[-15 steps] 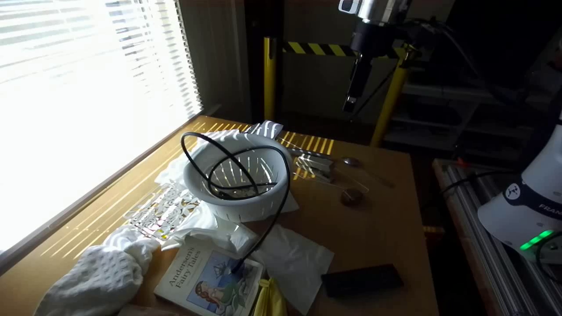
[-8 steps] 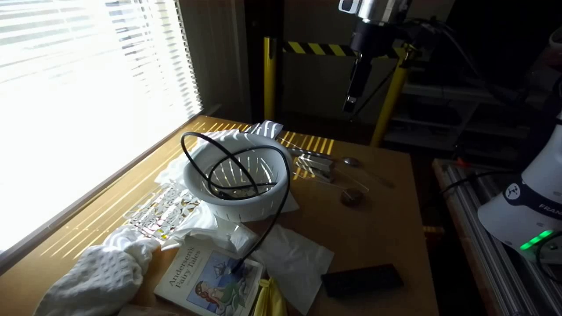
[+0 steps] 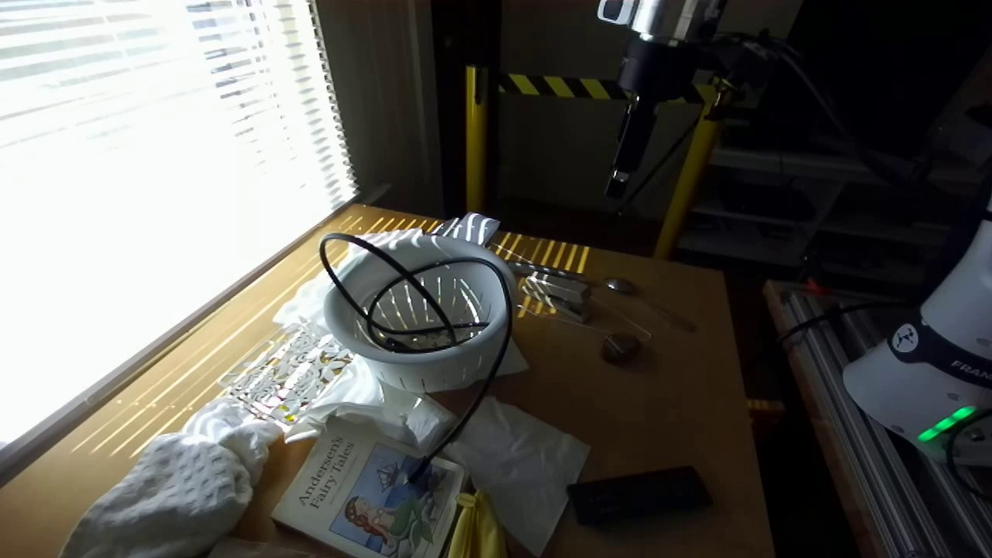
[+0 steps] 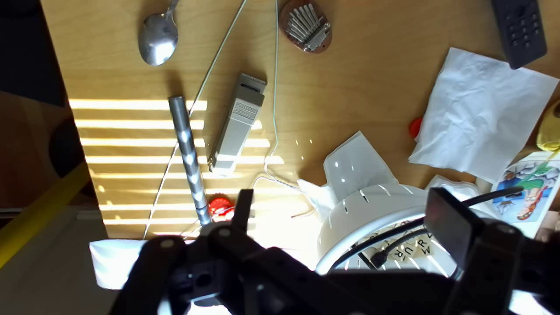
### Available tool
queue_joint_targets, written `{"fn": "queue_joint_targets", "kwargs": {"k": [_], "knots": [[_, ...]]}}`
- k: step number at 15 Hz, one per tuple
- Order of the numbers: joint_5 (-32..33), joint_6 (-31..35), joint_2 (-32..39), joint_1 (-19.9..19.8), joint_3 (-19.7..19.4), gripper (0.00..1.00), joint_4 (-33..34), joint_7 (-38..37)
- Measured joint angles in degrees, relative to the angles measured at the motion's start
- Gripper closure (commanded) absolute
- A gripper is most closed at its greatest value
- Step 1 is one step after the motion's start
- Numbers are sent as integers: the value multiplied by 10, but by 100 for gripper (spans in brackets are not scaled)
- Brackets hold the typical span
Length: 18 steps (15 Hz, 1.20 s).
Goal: Remove the cable from the basket, then put the spatula in the basket
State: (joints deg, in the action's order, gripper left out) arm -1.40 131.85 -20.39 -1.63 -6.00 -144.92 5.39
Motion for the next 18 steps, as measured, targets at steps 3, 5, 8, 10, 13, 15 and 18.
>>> {"fn": "queue_joint_targets", "kwargs": {"k": [3, 5, 8, 10, 13, 15, 18], "knots": [[0, 0, 0, 0, 0, 0, 0, 0], [-1, 1, 0, 0, 0, 0, 0, -2], [-8, 42, 0, 2, 5, 0, 6, -10], [-11, 67, 3, 3, 12, 0, 26, -31], [-12, 80, 21, 4, 28, 0, 74, -68], [-12, 80, 42, 4, 43, 0, 112, -91], [-12, 79, 87, 13, 60, 0, 171, -95]]}}
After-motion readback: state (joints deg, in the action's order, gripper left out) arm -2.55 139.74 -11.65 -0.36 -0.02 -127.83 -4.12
